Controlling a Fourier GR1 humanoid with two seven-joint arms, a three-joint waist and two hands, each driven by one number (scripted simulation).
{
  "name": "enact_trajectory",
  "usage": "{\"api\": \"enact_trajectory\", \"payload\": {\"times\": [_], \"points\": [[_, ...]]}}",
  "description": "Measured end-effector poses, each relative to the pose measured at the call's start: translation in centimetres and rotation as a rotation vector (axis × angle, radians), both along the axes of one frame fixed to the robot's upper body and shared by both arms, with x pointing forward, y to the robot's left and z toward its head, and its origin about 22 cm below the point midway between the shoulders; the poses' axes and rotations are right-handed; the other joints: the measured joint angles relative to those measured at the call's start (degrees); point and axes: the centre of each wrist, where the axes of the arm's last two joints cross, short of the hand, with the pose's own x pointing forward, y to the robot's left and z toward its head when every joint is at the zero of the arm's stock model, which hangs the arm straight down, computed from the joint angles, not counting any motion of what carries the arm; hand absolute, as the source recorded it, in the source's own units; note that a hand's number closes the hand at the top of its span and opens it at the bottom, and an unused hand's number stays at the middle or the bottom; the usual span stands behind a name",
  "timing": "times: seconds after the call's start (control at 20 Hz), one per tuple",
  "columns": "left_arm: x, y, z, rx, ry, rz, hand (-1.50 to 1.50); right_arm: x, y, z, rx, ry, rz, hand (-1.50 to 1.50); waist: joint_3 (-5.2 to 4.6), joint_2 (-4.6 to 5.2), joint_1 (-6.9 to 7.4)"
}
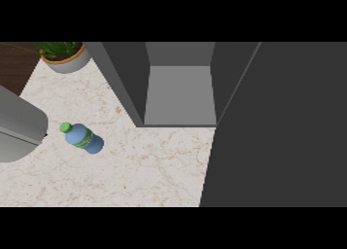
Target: Pick up the bottled water, place it into the cabinet and close the cabinet
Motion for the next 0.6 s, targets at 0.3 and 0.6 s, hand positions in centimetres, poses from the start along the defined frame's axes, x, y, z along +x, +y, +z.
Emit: {"api": "enact_trajectory", "payload": {"times": [0.3,0.6], "points": [[0.4,0.3,-0.9,0.054,0.057,0.004,-1.5,-0.1,0.9,0.6,0.023,0.027,0.02,-1.5,-0.02,0.01,-0.2],[2.4,0.8,-3.5,0.069,0.103,0.029,-1.5,-0.2,1.3,0.8,0.016,0.028,0.035,-1.5,-0.03,0.03,-0.37]]}}
